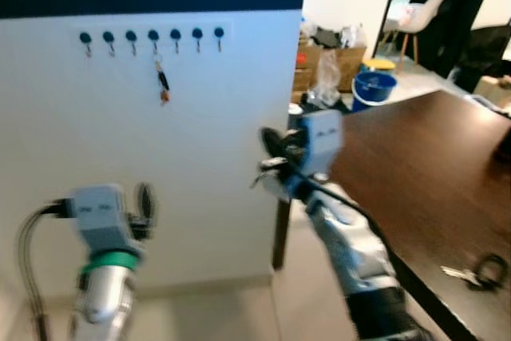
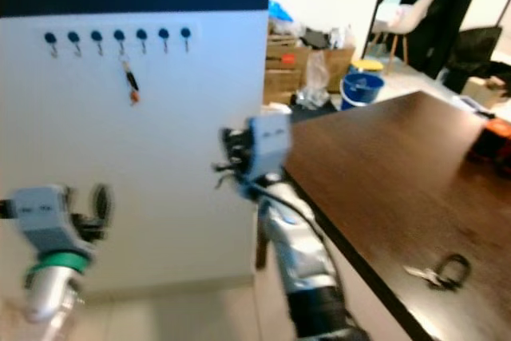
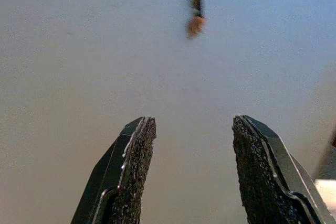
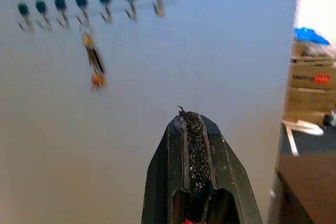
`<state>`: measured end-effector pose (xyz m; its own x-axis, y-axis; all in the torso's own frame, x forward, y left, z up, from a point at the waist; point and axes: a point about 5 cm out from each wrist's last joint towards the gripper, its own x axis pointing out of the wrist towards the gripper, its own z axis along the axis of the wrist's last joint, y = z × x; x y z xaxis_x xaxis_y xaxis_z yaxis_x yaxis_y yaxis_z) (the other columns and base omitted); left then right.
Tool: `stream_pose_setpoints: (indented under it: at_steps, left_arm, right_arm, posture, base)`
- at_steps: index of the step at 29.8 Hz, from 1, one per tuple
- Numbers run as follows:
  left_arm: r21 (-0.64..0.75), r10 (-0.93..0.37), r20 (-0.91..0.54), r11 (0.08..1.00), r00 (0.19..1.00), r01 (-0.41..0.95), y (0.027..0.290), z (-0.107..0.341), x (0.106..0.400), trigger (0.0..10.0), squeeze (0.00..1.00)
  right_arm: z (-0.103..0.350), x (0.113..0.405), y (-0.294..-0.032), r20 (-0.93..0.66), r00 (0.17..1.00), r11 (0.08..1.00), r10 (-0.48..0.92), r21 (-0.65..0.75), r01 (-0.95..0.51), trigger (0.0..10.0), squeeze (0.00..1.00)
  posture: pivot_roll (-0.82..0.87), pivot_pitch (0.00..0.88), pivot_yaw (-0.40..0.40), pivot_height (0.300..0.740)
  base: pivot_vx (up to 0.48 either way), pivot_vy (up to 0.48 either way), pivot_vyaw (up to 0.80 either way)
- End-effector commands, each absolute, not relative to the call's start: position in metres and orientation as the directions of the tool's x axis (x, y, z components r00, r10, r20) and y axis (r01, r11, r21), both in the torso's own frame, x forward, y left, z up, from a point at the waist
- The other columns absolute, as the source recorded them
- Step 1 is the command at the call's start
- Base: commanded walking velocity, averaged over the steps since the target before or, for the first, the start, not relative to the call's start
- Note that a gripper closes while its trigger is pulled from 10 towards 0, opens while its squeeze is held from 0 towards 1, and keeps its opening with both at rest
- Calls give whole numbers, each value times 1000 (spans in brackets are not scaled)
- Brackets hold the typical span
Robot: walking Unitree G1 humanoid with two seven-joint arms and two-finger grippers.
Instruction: Hang keys on a hook
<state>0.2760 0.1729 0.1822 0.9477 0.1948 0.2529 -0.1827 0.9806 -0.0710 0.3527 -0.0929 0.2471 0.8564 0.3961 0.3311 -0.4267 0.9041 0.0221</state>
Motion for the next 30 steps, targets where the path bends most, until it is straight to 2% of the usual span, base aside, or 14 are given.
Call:
stream_pose_setpoints:
  at_steps: [1, 10, 27, 30]
  left_arm:
    - [-57, 230, 230, 973, 946, -222, 182, 176, 273, 10000, 0]
    - [-56, 231, 232, 973, 945, -224, 182, 177, 274, 10000, 0]
    - [-47, 223, 232, 975, 947, -218, 183, 177, 275, 10000, 0]
    - [-61, 227, 240, 974, 944, -218, 183, 177, 274, 10000, 0]
  right_arm:
    - [249, 349, -77, 335, 832, 880, 443, 17, -475, 10000, 0]
    - [267, 347, -71, 392, 787, 856, 476, -2, -517, 10000, 0]
    - [329, 339, -68, 549, 677, 826, 491, -47, -561, 10000, 0]
    - [335, 338, -69, 565, 664, 825, 490, -55, -562, 10000, 0]
  posture:
    - [-187, 0, 98, 740]
    - [-190, 0, 97, 740]
    - [-191, 0, 102, 740]
    - [-190, 0, 105, 740]
  base:
    - [409, 0, 0]
    - [406, 0, 0]
    - [398, 0, 0]
    - [123, 0, 0]
